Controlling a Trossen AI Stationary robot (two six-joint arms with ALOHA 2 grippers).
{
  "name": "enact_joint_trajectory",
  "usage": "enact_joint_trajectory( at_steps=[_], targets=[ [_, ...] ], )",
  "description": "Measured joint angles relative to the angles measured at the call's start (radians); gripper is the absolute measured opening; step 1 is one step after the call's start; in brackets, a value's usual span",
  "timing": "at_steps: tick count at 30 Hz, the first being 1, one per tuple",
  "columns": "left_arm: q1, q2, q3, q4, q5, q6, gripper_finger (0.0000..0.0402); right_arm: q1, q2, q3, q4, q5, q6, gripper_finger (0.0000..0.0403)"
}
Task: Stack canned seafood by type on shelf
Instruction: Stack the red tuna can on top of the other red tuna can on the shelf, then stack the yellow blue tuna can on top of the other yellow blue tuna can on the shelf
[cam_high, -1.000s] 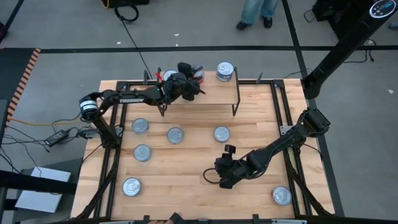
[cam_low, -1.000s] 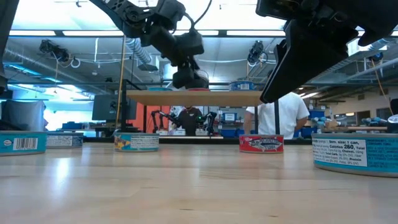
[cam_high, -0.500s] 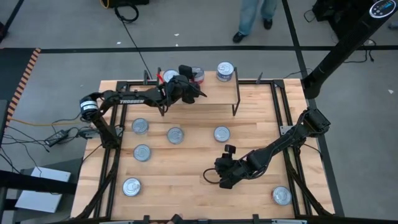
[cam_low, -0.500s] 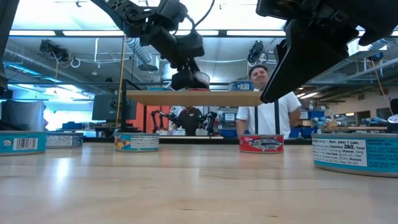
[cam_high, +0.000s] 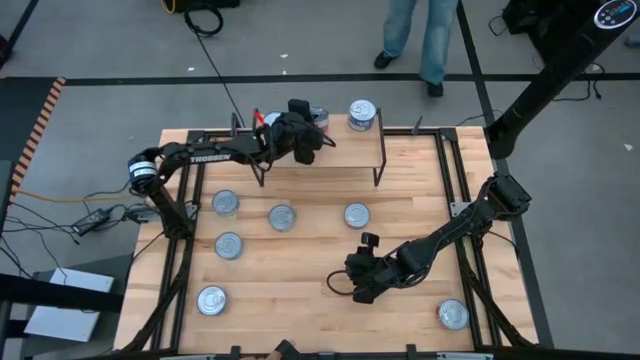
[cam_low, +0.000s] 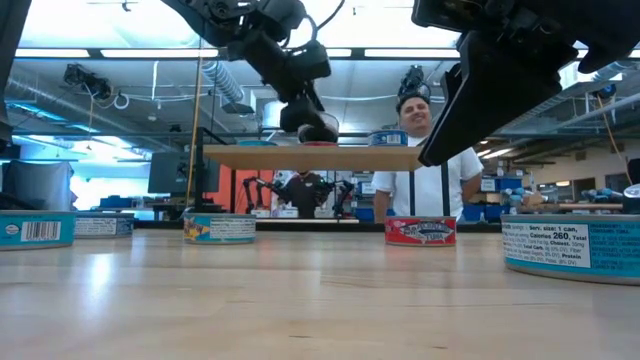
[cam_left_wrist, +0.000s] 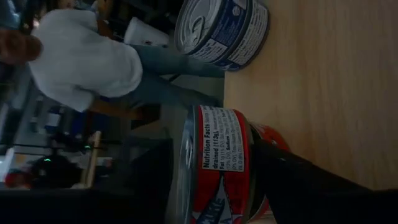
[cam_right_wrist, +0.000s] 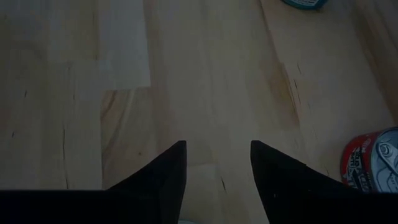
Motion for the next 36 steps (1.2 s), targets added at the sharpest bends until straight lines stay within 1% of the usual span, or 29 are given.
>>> enact_joint_trajectory(
  at_steps=[4,10,20,23,26,28,32,36],
  targets=[
    [0.023,0.0,0.031,-0.072,0.046,-0.063,0.0227,0.0,0.0,0.0,0.0,-0.016,0.0,0.0186],
    [0.049,0.0,0.032,-0.124,0.059,-0.093,0.0227,0.0,0.0,0.0,0.0,-0.017,0.0,0.0187],
    [0.05,0.0,0.032,-0.117,0.084,-0.103,0.0227,0.0,0.0,0.0,0.001,-0.017,0.0,0.0187],
    [0.05,-0.001,0.032,-0.093,0.102,-0.148,0.0222,0.0,0.0,0.0,0.001,-0.035,0.0,0.0184],
    [0.05,-0.019,0.032,-0.095,0.19,-0.2,0.0206,0.0,0.0,0.0,0.001,-0.042,0.008,0.018],
    [0.05,-0.034,0.032,-0.093,0.265,-0.241,0.0186,0.0,0.0,0.0,0.003,-0.042,0.009,0.0175],
    [0.049,-0.045,0.032,-0.065,0.367,-0.321,0.0132,-0.007,0.0,0.0,0.012,-0.036,0.011,0.0156],
    [0.049,-0.049,-0.005,0.013,0.484,-0.394,0.0074,-0.018,0.0,0.0,0.011,-0.034,0.01,0.0122]
  ],
)
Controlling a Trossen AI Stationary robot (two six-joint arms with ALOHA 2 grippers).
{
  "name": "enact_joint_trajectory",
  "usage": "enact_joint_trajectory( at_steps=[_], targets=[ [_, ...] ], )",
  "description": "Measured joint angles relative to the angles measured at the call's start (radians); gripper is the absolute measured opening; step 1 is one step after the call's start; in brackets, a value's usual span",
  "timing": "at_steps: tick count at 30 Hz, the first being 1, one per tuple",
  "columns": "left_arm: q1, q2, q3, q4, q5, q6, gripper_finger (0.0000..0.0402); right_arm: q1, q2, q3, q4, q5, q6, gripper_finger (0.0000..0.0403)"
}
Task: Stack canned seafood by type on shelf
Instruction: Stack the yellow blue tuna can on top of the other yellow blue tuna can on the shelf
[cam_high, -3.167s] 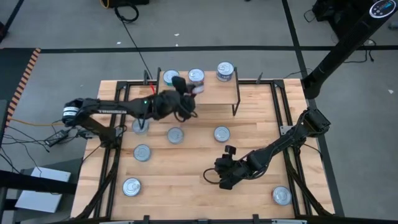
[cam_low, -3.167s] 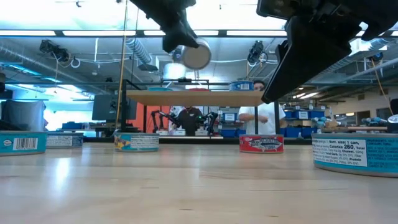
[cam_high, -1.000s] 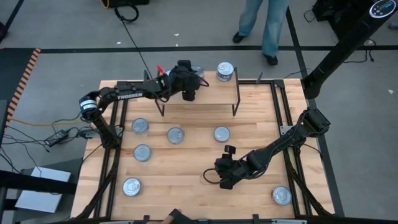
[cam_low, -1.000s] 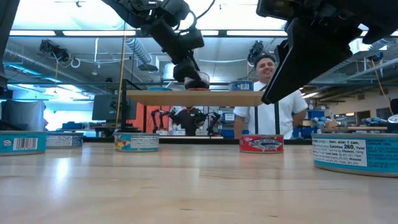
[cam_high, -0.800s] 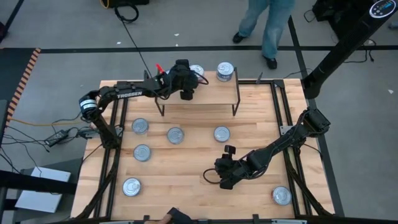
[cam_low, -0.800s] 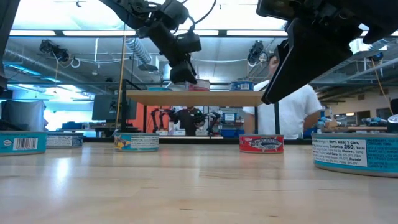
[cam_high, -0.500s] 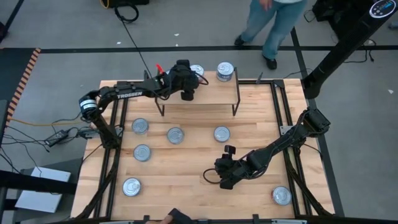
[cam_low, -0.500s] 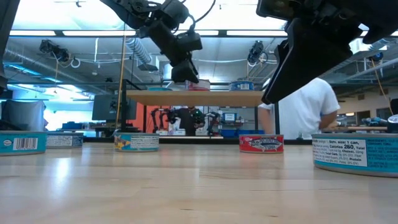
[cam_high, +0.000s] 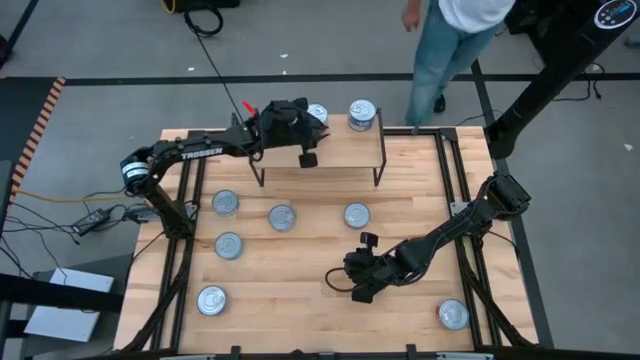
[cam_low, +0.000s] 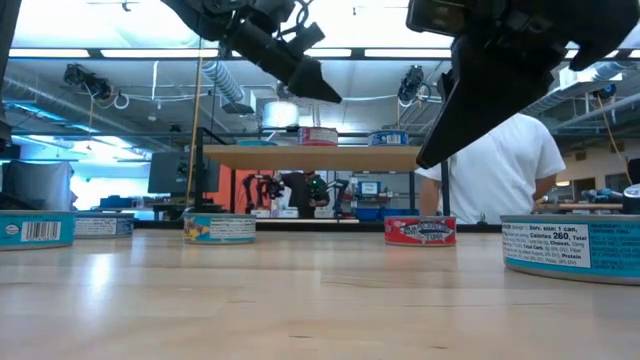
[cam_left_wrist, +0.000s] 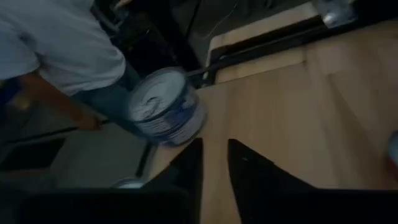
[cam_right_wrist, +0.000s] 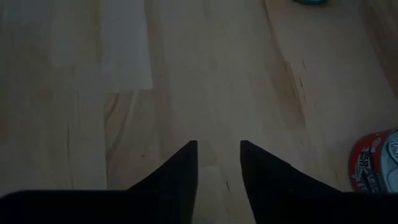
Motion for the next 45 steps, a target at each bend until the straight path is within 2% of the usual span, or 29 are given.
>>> enact_joint_trajectory(
  at_steps=[5,9,16,18,20,24,28,35,45],
  targets=[
    [-0.015,-0.002,-0.109,0.172,0.014,-0.047,0.0019,-0.012,0.0,0.0,0.0,0.016,-0.003,0.0064],
    [-0.043,-0.035,-0.219,0.302,0.013,-0.051,0.0004,-0.014,0.0,0.0,-0.008,0.052,-0.01,0.0012],
    [-0.111,-0.164,-0.412,0.451,0.014,-0.096,0.0006,-0.014,0.0,0.0,-0.001,0.155,-0.008,0.0014],
    [-0.129,-0.214,-0.463,0.451,0.014,-0.115,0.0006,-0.014,0.0,0.0,-0.001,0.19,-0.001,0.0009],
    [-0.15,-0.255,-0.501,0.447,-0.002,-0.137,0.0006,-0.014,0.0,-0.007,0.002,0.178,0.015,0.0006],
    [-0.191,-0.33,-0.545,0.371,-0.057,-0.225,0.0005,-0.022,0.001,-0.021,0.022,0.134,0.043,0.0018],
    [-0.254,-0.398,-0.548,0.275,-0.011,-0.218,0.0005,-0.037,0.001,-0.023,0.022,0.092,0.012,0.0032],
    [-0.406,-0.477,-0.547,0.097,-0.015,-0.164,0.0004,-0.032,0.001,-0.023,-0.01,0.09,-0.036,0.0007],
    [-0.566,-0.484,-0.548,-0.136,-0.172,-0.257,0.0004,0.002,0.001,-0.023,-0.185,0.058,0.015,0.0003]
  ],
)
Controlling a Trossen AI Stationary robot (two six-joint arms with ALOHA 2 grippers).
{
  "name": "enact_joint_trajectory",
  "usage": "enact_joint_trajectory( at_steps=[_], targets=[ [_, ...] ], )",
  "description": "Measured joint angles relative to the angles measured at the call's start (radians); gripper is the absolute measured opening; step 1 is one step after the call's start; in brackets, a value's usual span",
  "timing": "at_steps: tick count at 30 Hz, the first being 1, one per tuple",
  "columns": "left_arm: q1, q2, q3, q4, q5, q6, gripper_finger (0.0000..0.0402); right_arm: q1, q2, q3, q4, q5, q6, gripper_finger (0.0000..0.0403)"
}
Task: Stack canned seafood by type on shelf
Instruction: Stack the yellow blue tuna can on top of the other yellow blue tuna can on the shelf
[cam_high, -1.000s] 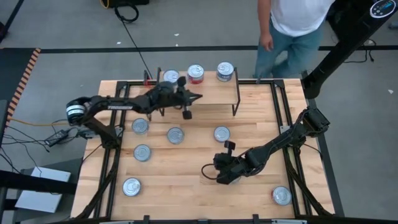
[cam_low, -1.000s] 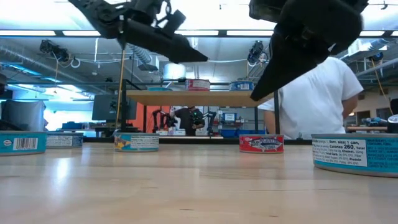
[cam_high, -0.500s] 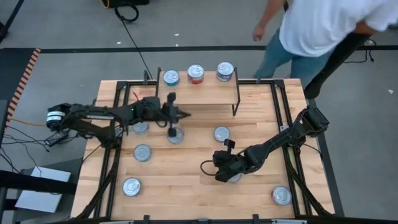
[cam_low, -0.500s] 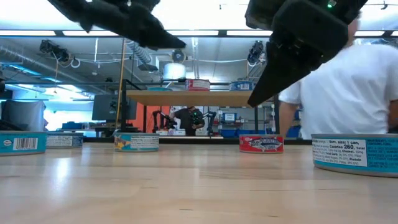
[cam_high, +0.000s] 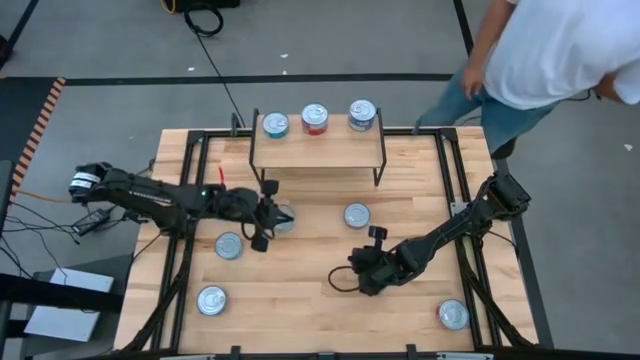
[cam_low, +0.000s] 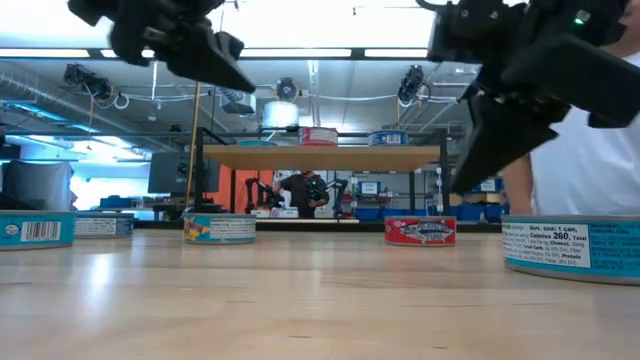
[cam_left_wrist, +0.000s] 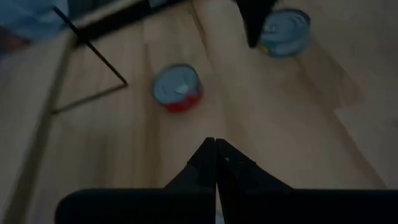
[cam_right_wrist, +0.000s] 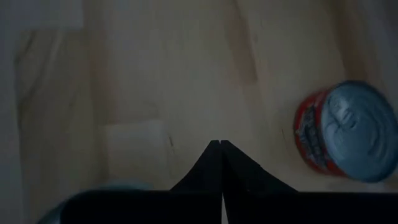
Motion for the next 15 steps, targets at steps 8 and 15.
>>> enact_joint_trajectory(
  at_steps=[8,15],
  targets=[
    [-0.113,0.001,0.0,-0.158,-0.088,-0.189,0.0007,-0.003,0.0,0.0,0.046,-0.075,-0.107,0.0002],
    [-0.185,0.006,0.0,-0.265,-0.165,-0.31,0.0019,-0.073,-0.004,-0.032,0.172,-0.146,-0.255,0.0001]
  ],
)
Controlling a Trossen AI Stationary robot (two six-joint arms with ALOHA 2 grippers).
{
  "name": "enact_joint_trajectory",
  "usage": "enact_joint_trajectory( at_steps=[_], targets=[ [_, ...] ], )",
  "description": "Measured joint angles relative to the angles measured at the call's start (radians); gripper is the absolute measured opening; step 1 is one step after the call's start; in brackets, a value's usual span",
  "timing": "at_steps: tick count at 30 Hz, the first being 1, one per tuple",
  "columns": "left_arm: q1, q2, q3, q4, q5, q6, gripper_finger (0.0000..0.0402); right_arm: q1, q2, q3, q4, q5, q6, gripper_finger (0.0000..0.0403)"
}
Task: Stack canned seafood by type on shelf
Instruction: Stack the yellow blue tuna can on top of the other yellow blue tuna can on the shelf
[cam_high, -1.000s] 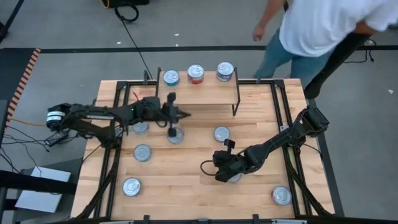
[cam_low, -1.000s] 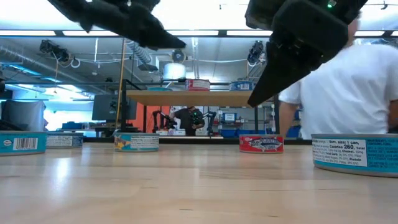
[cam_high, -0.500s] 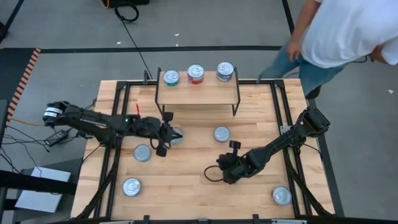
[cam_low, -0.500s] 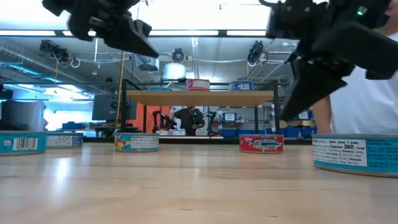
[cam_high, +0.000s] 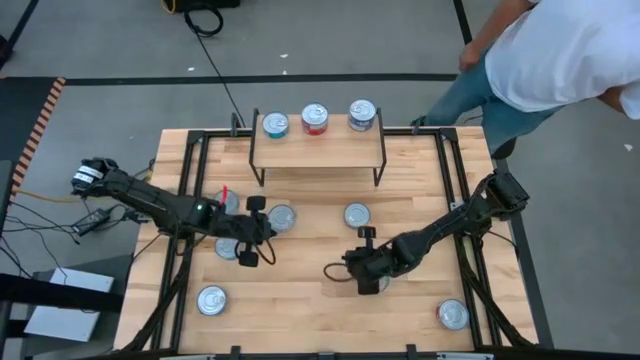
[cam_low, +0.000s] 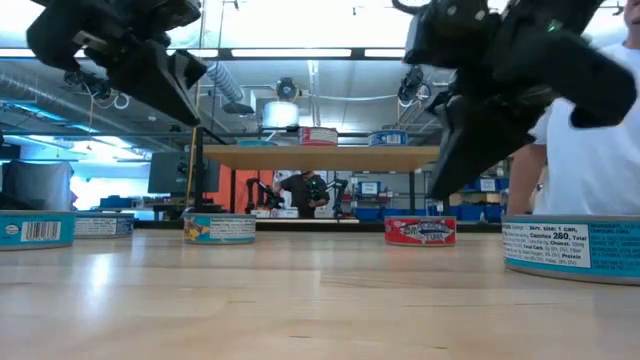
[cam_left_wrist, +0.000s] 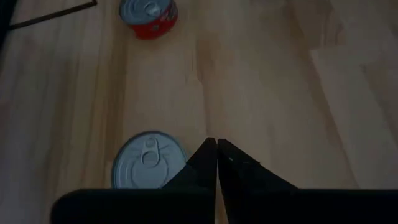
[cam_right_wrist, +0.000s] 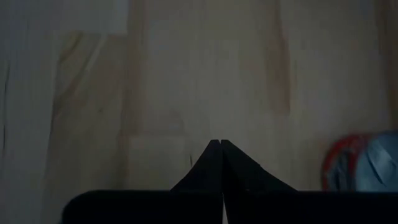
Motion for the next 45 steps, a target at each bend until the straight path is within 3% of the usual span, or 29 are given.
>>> enact_joint_trajectory(
  at_steps=[5,11,22,32,40,45],
  targets=[
    [-0.017,0.033,0.0,-0.013,-0.078,-0.006,0.0022,-0.08,-0.024,-0.095,0.206,-0.085,-0.089,0.0],
    [-0.017,0.133,0.001,-0.001,-0.092,-0.007,0.0033,-0.119,-0.094,-0.152,0.264,-0.11,-0.107,0.0],
    [-0.01,0.28,0.0,0.057,-0.072,-0.051,0.009,-0.093,-0.28,-0.256,0.252,-0.026,-0.076,0.0001],
    [0.038,0.358,0.0,0.056,-0.153,-0.05,0.0136,-0.058,-0.319,-0.302,0.321,0.002,-0.051,0.0002],
    [0.044,0.393,0.001,0.05,-0.154,-0.022,0.0126,-0.046,-0.316,-0.302,0.336,0.005,-0.046,0.0002],
    [0.039,0.397,0.002,0.049,-0.177,0.032,0.0072,-0.046,-0.315,-0.302,0.344,0.01,-0.045,0.0002]
  ],
)
